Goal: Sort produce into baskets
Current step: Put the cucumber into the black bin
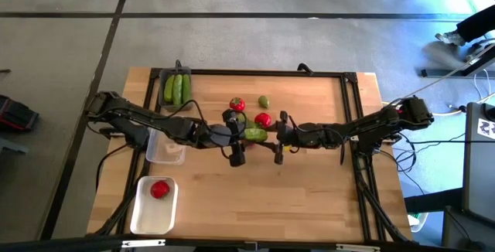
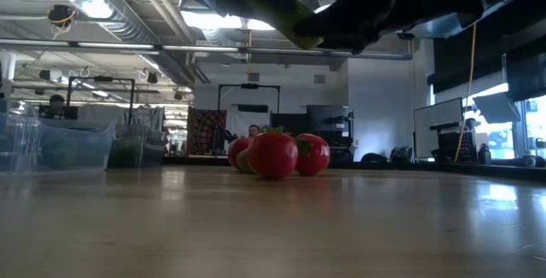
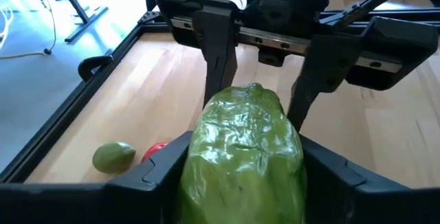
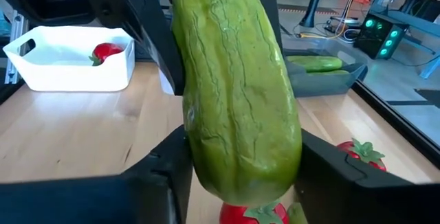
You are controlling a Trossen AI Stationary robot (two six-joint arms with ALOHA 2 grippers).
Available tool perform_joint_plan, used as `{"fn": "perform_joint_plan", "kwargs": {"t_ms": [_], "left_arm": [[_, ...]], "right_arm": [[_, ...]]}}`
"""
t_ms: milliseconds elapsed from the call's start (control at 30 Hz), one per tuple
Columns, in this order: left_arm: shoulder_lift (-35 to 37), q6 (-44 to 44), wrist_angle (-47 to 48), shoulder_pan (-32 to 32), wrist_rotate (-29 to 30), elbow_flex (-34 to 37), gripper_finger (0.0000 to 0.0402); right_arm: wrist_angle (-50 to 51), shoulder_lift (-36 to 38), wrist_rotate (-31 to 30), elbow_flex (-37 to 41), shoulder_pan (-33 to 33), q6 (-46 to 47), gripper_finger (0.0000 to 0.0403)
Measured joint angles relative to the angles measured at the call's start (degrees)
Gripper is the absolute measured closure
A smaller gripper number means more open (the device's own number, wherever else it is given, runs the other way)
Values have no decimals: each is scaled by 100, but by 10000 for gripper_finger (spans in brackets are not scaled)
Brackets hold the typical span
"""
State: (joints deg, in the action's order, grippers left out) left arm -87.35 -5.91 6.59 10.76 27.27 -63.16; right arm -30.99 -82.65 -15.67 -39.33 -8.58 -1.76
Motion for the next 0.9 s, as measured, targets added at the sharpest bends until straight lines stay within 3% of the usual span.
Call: {"fn": "perform_joint_plan", "kwargs": {"t_ms": [267,467,900], "left_arm": [[181,4,179,58,87,0,196],[470,-173,669,98,427,-2,194],[1021,-1519,3045,7,1913,-2,192]], "right_arm": [[463,285,-25,-7,0,4,151],[1205,523,-31,-10,-2,118,146],[2082,476,-31,-4,-2,783,146]]}}
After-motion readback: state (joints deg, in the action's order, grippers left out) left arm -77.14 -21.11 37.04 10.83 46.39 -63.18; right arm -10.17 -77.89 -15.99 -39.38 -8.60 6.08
